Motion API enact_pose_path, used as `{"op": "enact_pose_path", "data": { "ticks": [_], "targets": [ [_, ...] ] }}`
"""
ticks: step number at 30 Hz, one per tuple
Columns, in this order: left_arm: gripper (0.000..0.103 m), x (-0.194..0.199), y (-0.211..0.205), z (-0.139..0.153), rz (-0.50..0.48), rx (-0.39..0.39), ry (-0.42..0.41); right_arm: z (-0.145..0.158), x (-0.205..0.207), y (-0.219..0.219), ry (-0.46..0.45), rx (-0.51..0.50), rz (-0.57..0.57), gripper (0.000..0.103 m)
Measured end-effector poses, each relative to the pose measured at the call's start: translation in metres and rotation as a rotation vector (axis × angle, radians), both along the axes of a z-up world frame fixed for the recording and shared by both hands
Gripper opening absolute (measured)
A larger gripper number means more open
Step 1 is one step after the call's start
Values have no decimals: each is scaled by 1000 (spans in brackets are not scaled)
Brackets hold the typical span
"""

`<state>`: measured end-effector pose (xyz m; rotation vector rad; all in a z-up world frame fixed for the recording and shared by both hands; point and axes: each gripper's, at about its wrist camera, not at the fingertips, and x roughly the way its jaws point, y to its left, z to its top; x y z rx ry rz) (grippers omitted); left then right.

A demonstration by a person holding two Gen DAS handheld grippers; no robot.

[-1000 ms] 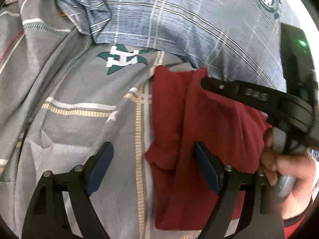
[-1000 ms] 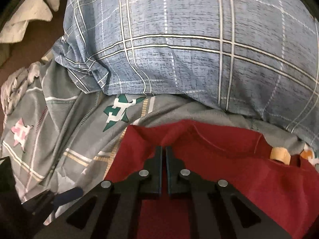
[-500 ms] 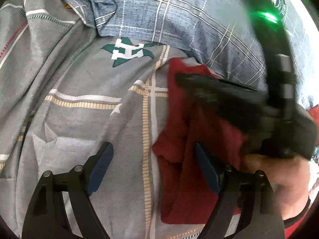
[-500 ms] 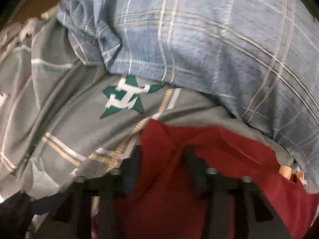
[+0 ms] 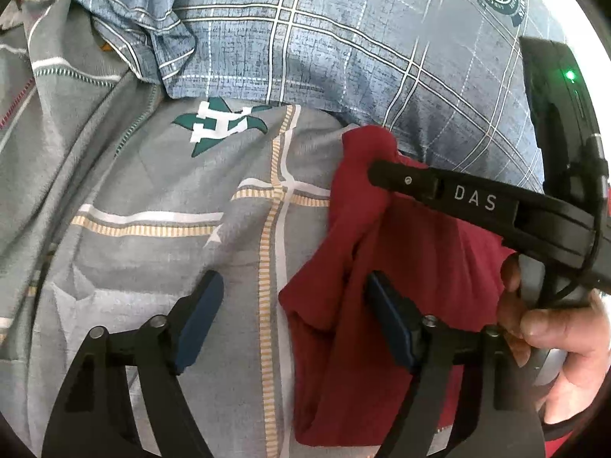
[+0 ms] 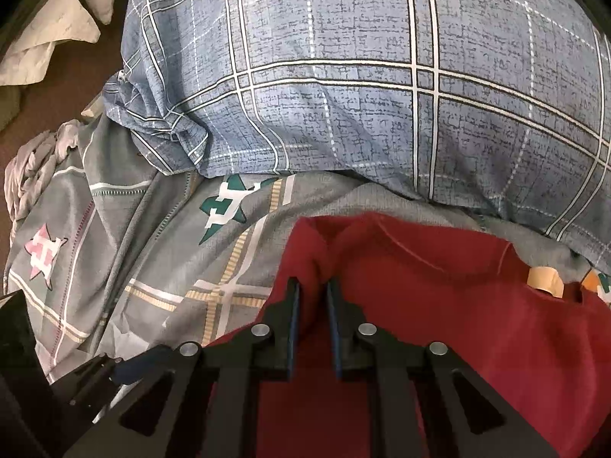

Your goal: Fold small clothes

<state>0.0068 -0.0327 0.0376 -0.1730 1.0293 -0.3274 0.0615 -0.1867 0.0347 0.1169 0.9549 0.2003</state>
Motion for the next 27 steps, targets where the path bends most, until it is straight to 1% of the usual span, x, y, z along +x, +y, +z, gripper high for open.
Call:
{"op": "enact_pose_path", "data": {
  "ticks": [3, 11, 14, 16, 19, 20, 21, 22, 23, 24, 26, 27],
  "targets": [
    [77, -2, 1, 3, -1, 8, -12, -5, 7, 5, 1, 0, 5, 13],
    [77, -1, 0, 1, -2, 9, -3, -5, 5, 5, 1, 4, 7, 13],
    [77, 1, 1, -2, -1, -1, 13, -6, 6, 10, 3, -6, 21, 13],
    [77, 3, 1, -4, 0, -13, 23, -6, 7, 13, 9, 4, 35, 13],
    [77, 4, 3, -4, 0, -37, 33, -6, 10, 12, 31, 55, 33, 19],
    [76, 4, 4, -4, -3, -46, 33, -6, 10, 10, 37, 75, 24, 23],
    [73, 4, 3, -4, -12, -55, 32, -5, 9, 9, 40, 86, 16, 32],
    [64, 3, 1, -3, -23, -63, 34, -3, 8, 6, 39, 103, 5, 38],
    [57, 3, 0, -3, -36, -71, 34, -2, 7, 5, 39, 112, -4, 51],
    [54, 2, -2, -1, -48, -77, 28, -2, 6, 5, 41, 119, -12, 65],
    [47, 0, -6, 0, -69, -81, 14, -4, 8, 3, 67, 148, -27, 74],
    [47, 1, -6, 0, -71, -84, 14, -5, 8, 4, 76, 152, -25, 74]
  ]
}}
